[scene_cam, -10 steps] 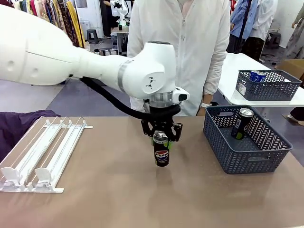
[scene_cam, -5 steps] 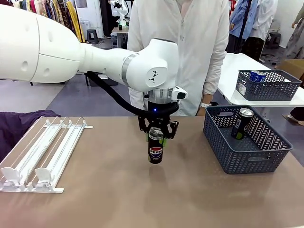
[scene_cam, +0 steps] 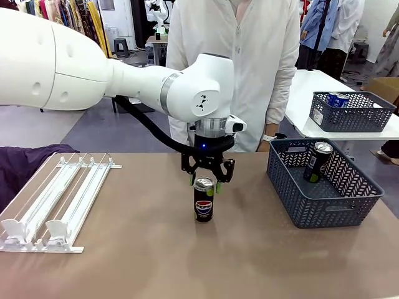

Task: Retrieve and store the cans from the dispenser.
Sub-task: Pick up one can from the Automatic Can Dispenser and place it in the middle of the table.

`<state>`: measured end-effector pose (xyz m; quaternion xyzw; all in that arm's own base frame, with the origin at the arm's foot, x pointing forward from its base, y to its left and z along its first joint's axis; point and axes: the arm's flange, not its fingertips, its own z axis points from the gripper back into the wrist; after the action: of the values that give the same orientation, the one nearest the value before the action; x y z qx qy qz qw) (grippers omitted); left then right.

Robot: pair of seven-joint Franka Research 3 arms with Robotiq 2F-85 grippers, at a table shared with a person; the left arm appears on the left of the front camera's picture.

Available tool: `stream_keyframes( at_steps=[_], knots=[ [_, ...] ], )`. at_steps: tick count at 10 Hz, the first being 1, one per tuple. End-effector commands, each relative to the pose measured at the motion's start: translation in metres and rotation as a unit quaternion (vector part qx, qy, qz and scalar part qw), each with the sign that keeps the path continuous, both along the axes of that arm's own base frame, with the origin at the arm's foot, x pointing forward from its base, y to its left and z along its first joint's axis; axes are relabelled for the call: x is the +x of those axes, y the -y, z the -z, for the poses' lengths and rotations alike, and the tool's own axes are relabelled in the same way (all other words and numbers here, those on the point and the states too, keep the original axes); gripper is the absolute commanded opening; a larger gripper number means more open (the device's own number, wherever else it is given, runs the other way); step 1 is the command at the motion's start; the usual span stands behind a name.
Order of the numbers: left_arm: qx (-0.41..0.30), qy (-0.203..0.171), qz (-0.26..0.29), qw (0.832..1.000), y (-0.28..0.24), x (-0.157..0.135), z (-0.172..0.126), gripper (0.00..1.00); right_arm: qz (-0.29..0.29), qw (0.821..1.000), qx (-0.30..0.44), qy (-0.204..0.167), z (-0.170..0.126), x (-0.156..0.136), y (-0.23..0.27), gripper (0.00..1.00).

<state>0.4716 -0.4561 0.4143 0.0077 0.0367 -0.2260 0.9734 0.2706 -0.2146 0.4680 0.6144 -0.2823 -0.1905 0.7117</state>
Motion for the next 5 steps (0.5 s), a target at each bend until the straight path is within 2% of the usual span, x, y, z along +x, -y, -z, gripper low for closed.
stream_keyframes(
  at_steps=[1, 5],
  knots=[
    [0.002, 0.009, -0.012, 1.0, -0.001, 0.0, -0.003, 1.0, 0.002, 1.0, 0.005, 0.014, -0.003, 0.003, 0.0, 1.0],
    [-0.021, 0.011, -0.021, 1.0, -0.012, -0.003, -0.02, 1.0, 0.002, 1.0, 0.005, 0.014, -0.003, 0.003, 0.0, 1.0]
  ],
)
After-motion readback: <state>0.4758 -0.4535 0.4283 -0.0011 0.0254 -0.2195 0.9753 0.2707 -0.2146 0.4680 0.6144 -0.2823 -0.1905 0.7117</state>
